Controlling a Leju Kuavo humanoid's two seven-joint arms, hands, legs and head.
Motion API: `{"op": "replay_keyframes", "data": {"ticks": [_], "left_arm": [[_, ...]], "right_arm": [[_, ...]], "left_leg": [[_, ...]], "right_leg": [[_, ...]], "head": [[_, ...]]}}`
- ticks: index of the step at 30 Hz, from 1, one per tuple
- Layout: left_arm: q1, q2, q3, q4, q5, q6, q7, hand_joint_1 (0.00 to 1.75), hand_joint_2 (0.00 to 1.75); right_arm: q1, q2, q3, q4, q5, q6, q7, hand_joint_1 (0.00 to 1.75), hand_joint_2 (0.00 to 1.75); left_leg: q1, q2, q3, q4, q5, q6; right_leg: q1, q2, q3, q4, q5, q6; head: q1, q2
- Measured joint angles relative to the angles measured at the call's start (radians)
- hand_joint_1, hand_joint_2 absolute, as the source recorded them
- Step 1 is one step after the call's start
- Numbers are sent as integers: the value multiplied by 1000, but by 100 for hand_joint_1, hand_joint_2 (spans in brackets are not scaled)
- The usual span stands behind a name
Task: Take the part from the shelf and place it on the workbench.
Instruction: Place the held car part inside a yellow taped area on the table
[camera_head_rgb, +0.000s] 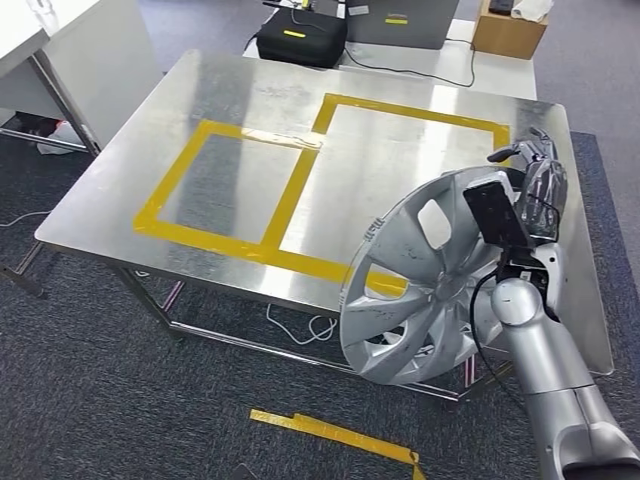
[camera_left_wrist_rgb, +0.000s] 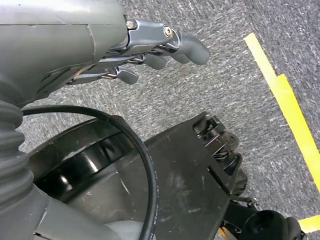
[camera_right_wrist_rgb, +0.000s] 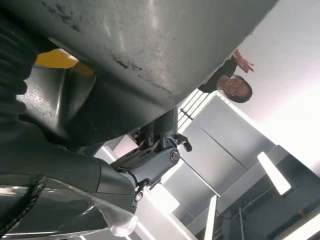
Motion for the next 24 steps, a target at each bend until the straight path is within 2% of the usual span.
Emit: {"op": "replay_keyframes", "data": {"ticks": [5, 9, 11, 14, 18, 21, 24], "left_arm": [[0, 0, -1, 0, 0, 0, 0, 0, 175], [0, 0, -1, 0, 0, -2, 0, 0, 175], [0, 1, -1, 0, -2, -5, 0, 0, 175], [0, 3, -1, 0, -4, -12, 0, 0, 175], [0, 6, -1, 0, -12, -15, 0, 0, 175], [0, 9, -1, 0, -15, -17, 0, 0, 175], [0, 11, -1, 0, -22, -22, 0, 0, 175]], "right_arm": [[-4, -4, -9, 12, 0, 0, 0, 175, 175], [-8, -4, -14, 21, -29, 9, -4, 175, 175], [-14, -4, -25, 27, -92, 35, -12, 175, 175], [-44, -7, -46, 54, -164, 73, -19, 175, 175], [-118, -18, -59, 110, -189, 96, -11, 175, 175], [-172, -21, -59, 150, -177, 100, -4, 175, 175], [-231, -12, -41, 188, -107, 86, 23, 175, 175]], "left_leg": [[-5, -1, 0, 1, -2, 10], [-7, -1, 0, 2, -2, 13], [-8, -1, 0, 2, -2, 15], [-8, -1, 0, 2, -1, 16], [-10, -1, 0, 3, 0, 17], [-10, -1, -1, 4, -1, 18], [-13, -1, -3, 6, -2, 22]], "right_leg": [[-4, -1, 4, -8, 4, 8], [-7, -1, 6, -13, 6, 30], [-7, -1, 6, -14, 6, 36], [-7, -2, 5, -14, 7, 39], [-8, -2, 5, -14, 9, 42], [-8, -2, 5, -14, 10, 43], [-10, -3, 5, -14, 11, 47]], "head": [[0, 0], [0, 0], [-1, 0], [-1, 0], [-1, 0], [-1, 0], [-1, 0]]}}
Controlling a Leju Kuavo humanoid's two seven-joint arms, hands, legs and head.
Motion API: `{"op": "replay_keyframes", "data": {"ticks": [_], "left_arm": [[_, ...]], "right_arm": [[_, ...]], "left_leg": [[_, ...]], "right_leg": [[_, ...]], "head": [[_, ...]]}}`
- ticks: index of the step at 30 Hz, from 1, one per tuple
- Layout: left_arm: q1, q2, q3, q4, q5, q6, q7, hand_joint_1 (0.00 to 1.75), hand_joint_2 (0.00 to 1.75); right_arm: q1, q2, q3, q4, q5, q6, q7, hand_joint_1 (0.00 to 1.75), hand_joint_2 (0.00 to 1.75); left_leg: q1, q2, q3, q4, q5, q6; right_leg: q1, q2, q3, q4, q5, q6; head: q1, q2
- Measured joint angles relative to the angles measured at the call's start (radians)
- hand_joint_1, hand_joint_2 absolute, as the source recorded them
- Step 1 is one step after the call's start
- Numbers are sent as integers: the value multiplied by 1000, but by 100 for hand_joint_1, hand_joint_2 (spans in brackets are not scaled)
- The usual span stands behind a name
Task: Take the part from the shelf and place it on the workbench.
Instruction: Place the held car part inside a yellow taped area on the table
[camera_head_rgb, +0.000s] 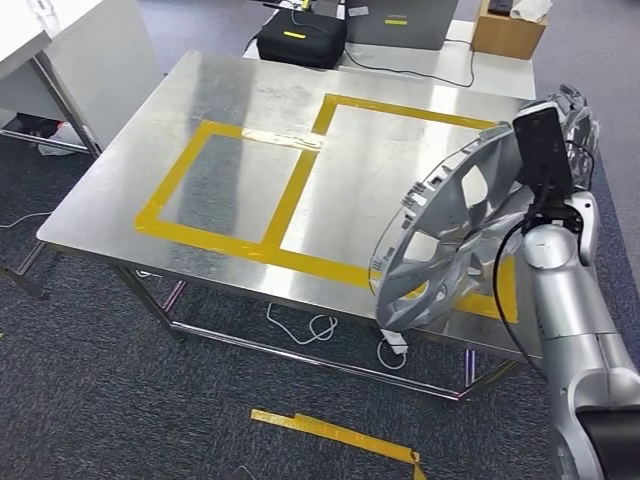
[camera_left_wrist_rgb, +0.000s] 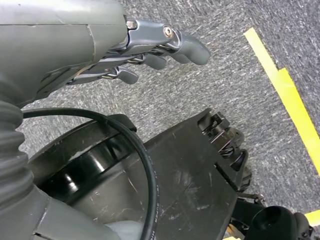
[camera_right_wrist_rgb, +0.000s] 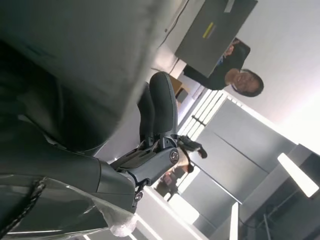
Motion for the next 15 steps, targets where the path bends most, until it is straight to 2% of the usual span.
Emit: {"op": "replay_keyframes", "data": {"ticks": [2, 4, 5, 7, 8, 9, 10, 11, 12, 13, 14, 15], "left_arm": [[-2, 0, 0, 0, -5, -3, 2, 0, 175], [-8, 0, 0, 0, -9, -5, 3, 0, 175], [-11, -1, 0, 0, -10, -6, 3, 0, 175], [-15, -2, 0, 0, -11, -7, 3, 0, 175], [-15, -3, 0, 0, -11, -7, 3, 0, 175], [-14, -3, 0, 0, -11, -7, 3, 0, 175], [-13, -3, 0, 0, -11, -7, 3, 0, 175], [-11, -3, 0, 0, -11, -7, 3, 0, 175], [-11, -4, 0, 0, -11, -7, 3, 0, 175], [-11, -4, 0, 0, -11, -8, 3, 0, 175], [-12, -4, 0, 0, -11, -8, 3, 0, 175], [-12, -4, 1, 0, -11, -8, 3, 0, 175]], "right_arm": [[-63, 20, 32, 45, 57, -14, 39, 175, 175], [-128, 39, 68, 95, 96, -29, 65, 175, 175], [-154, 47, 82, 115, 106, -35, 71, 175, 175], [-185, 60, 101, 148, 113, -42, 75, 175, 175], [-192, 64, 108, 163, 114, -44, 75, 175, 175], [-194, 66, 114, 177, 115, -45, 76, 175, 175], [-195, 68, 118, 187, 115, -46, 75, 175, 175], [-196, 69, 122, 195, 115, -46, 75, 175, 175], [-199, 71, 126, 200, 115, -47, 73, 175, 175], [-203, 73, 130, 205, 116, -48, 71, 175, 175], [-208, 74, 134, 209, 116, -50, 70, 175, 175], [-212, 76, 136, 214, 116, -51, 70, 175, 175]], "left_leg": [[-1, 1, 2, -5, 2, 7], [2, 4, 11, -21, 9, 17], [4, 5, 16, -29, 12, 23], [5, 4, 20, -32, 12, 29], [4, 1, 22, -31, 10, 29], [4, -2, 24, -30, 8, 29], [5, -6, 27, -29, 4, 27], [5, -10, 31, -26, -1, 24], [5, -12, 34, -21, -8, 19], [3, -14, 34, -14, -15, 13], [2, -15, 32, -8, -21, 8], [2, -15, 29, -3, -24, 2]], "right_leg": [[-3, 2, -2, -2, 0, 6], [-4, 5, -18, 20, -15, 7], [-3, 6, -39, 60, -36, 5], [0, 9, -108, 191, -87, 1], [1, 10, -143, 253, -103, 0], [2, 10, -167, 286, -102, 0], [3, 10, -173, 281, -81, -1], [2, 9, -158, 235, -43, -3], [3, 9, -133, 168, -4, -4], [5, 9, -103, 107, 23, -6], [6, 10, -81, 63, 34, -9], [9, 11, -69, 43, 32, -13]], "head": [[0, 0], [2, 0], [3, 0], [5, 0], [5, 0], [5, 0], [5, 0], [5, 0], [5, 0], [5, 0], [5, 0], [4, 0]]}}
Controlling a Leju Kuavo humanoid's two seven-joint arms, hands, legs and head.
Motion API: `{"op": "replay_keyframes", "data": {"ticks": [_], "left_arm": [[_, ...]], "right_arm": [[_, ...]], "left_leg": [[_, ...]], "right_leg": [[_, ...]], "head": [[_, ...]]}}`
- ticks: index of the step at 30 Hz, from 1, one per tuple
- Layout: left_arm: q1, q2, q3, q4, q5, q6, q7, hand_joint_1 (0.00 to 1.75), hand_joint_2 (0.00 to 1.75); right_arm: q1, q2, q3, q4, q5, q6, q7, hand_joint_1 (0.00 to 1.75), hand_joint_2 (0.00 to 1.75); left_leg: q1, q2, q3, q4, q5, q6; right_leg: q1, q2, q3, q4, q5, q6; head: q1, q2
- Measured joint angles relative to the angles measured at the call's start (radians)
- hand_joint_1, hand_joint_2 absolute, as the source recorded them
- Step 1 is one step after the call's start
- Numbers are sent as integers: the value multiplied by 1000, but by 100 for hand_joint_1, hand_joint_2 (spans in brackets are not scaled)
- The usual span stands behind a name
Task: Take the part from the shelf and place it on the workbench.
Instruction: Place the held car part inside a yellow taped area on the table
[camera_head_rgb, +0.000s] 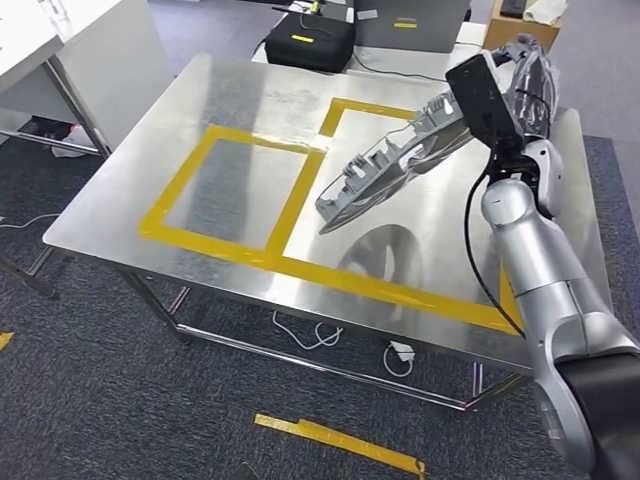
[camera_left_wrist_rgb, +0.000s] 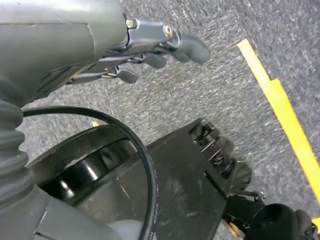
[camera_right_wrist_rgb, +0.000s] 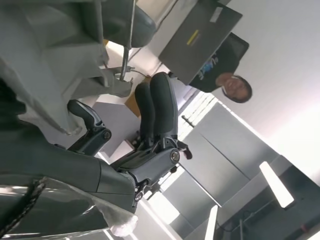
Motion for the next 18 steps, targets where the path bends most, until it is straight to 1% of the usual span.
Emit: {"op": "replay_keyframes", "data": {"ticks": [1, 3, 4, 5, 6, 7, 8, 9, 10, 11, 12, 13, 14, 15, 18], "left_arm": [[0, 0, 0, 0, 0, 0, 0, 0, 175], [1, 1, 0, 0, 0, 0, 0, 0, 175], [1, 1, 0, 0, 0, 0, 0, 0, 175], [1, 2, 0, 0, 0, 0, -1, 0, 175], [1, 2, 0, 0, 0, 0, -1, 0, 175], [1, 2, 0, 0, 0, 0, -1, 0, 175], [1, 2, 1, 0, 0, 0, -1, 0, 175], [1, 2, 1, 0, 0, 0, -1, 0, 175], [1, 3, 1, 0, 0, 0, -1, 0, 175], [1, 3, 1, 0, -1, 0, -1, 0, 175], [1, 3, 1, 0, -1, 0, -1, 0, 175], [1, 4, 2, 0, -2, -1, -1, 0, 175], [1, 4, 2, 0, -2, -1, -1, 0, 175], [1, 4, 3, 0, -3, -1, 0, 0, 175], [1, 4, 6, 0, -6, 0, 5, 0, 175]], "right_arm": [[-3, 2, 3, 5, 0, -1, 0, 175, 175], [-3, 4, 6, 12, 1, -2, 0, 175, 175], [-4, 5, 7, 15, 2, -2, 0, 175, 175], [-5, 6, 8, 18, 2, -2, -1, 175, 175], [-6, 8, 8, 20, 3, -2, -1, 175, 175], [-7, 10, 9, 23, 3, -2, -1, 175, 175], [-7, 12, 10, 27, 4, -2, -1, 175, 175], [-7, 13, 11, 30, 6, -3, -1, 175, 175], [-8, 14, 12, 34, 10, -3, -1, 175, 175], [-9, 14, 14, 38, 16, -4, 0, 175, 175], [-11, 15, 15, 43, 23, -6, 0, 175, 175], [-14, 15, 17, 49, 30, -11, 1, 175, 175], [-17, 15, 18, 55, 37, -18, 2, 175, 175], [-22, 16, 20, 62, 43, -27, 2, 175, 175], [-37, 15, 21, 77, 55, -47, 8, 175, 175]], "left_leg": [[0, 0, -3, 3, -2, -5], [2, 1, -3, 8, -9, -14], [3, 4, -9, 23, -18, -21], [5, 8, -25, 58, -35, -29], [9, 11, -53, 114, -56, -38], [12, 14, -92, 184, -79, -45], [16, 15, -131, 249, -94, -49], [19, 15, -161, 288, -94, -52], [20, 15, -174, 292, -74, -52], [21, 15, -168, 255, -36, -50], [20, 15, -147, 189, 13, -45], [18, 15, -121, 124, 49, -40], [15, 15, -100, 71, 73, -34], [12, 15, -85, 38, 80, -29], [12, 15, -72, 13, 62, -34]], "right_leg": [[3, 2, 5, -3, -8, -5], [1, 3, 8, -6, -13, -16], [-1, 3, 12, -6, -16, -22], [-4, 2, 17, -7, -18, -28], [-4, 2, 23, -7, -22, -32], [-4, 2, 28, -7, -26, -36], [-4, 2, 32, -7, -30, -38], [-4, 2, 38, -7, -35, -38], [-4, 2, 45, -7, -40, -38], [-4, 2, 53, -7, -46, -36], [-4, 2, 62, -7, -52, -34], [-3, 2, 69, -8, -58, -31], [-2, 2, 73, -9, -63, -27], [-1, 3, 75, -9, -66, -24], [1, 1, 72, -8, -71, -21]], "head": [[0, 0], [-1, 0], [-3, 0], [-5, 0], [-7, 0], [-9, 0], [-9, 0], [-9, 0], [-9, 0], [-9, 0], [-9, 0], [-9, 0], [-9, 0], [-9, 0], [-8, 0]]}}
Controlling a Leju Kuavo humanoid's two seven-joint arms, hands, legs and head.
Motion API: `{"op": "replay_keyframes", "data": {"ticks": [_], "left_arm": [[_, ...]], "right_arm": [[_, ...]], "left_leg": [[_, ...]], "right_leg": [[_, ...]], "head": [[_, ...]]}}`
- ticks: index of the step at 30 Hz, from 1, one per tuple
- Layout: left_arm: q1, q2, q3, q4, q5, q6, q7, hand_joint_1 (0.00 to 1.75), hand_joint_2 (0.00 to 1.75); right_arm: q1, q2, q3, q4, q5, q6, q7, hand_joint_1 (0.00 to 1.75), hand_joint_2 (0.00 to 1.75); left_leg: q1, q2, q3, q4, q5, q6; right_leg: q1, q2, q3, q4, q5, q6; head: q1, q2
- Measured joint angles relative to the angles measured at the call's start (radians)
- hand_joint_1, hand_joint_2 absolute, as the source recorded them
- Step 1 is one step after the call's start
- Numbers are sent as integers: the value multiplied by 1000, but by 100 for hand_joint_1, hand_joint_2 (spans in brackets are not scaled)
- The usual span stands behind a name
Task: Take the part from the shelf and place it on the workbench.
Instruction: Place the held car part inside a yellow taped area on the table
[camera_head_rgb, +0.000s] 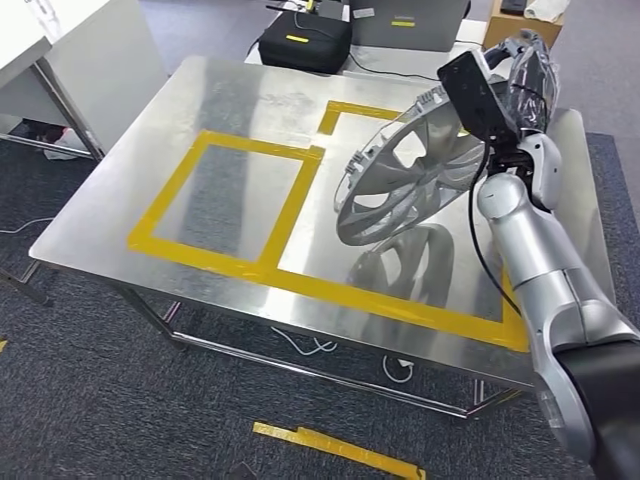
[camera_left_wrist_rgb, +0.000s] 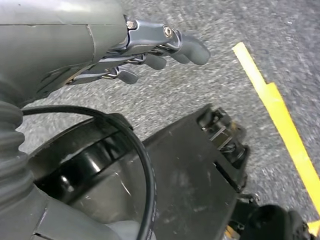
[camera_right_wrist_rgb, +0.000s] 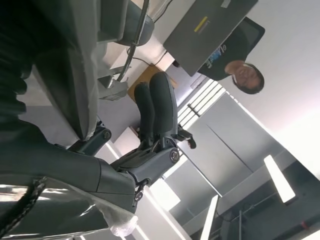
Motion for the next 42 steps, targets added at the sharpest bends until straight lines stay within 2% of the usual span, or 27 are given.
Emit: {"op": "replay_keyframes", "data": {"ticks": [1, 9, 15, 17, 20, 24, 33, 37, 42], "left_arm": [[0, 0, 1, 0, -1, 0, 2, 0, 175], [-1, -1, 5, 0, -6, 5, 9, 0, 175], [-1, -1, 11, 0, -15, 9, 10, 0, 175], [-1, -1, 12, 0, -18, 10, 11, 0, 175], [-1, -2, 13, 0, -27, 10, 12, 0, 175], [-2, -4, 15, 0, -36, 10, 12, 0, 175], [-6, -9, 19, 0, -38, 10, 12, 0, 175], [-5, -9, 26, 0, -38, 10, 12, 0, 175], [-3, -9, 40, 0, -37, 12, 7, 0, 175]], "right_arm": [[-3, 0, 0, 5, 4, -2, 3, 175, 175], [-9, 0, 3, 32, 31, -8, 17, 175, 175], [-7, 0, 6, 54, 59, -52, 14, 175, 175], [-2, 0, 2, 56, 44, -69, -3, 175, 175], [22, 4, -21, 46, -21, -115, -74, 175, 175], [65, 31, -50, 1, -76, -153, -147, 175, 175], [98, 71, -54, -39, -69, -153, -136, 175, 175], [97, 64, -53, -18, -26, -148, -85, 175, 175], [117, 11, -67, 32, -23, -131, -99, 175, 175]], "left_leg": [[0, 0, 1, -2, -3, -3], [-1, -2, 0, -1, -7, 6], [-2, -2, 1, -1, -6, 11], [-1, -2, 1, -1, -5, 11], [-1, -2, 1, -1, -4, 12], [-1, -1, 2, -1, -5, 12], [0, -1, 2, -2, -5, 12], [0, 0, 2, -2, -5, 12], [0, -1, 5, -2, -5, 12]], "right_leg": [[0, -1, 1, -2, -1, -1], [-1, -3, 9, -18, 3, 8], [-1, -3, 9, -19, 5, 12], [-1, -3, 9, -19, 5, 12], [0, -4, 9, -19, 5, 12], [0, -1, 9, -18, 5, 12], [1, -3, 9, -18, 5, 12], [0, -3, 9, -18, 5, 12], [0, -3, 12, -20, 5, 13]], "head": [[0, 0], [0, 0], [0, 0], [0, 0], [0, 0], [0, 0], [0, 0], [0, 0], [0, 0]]}}
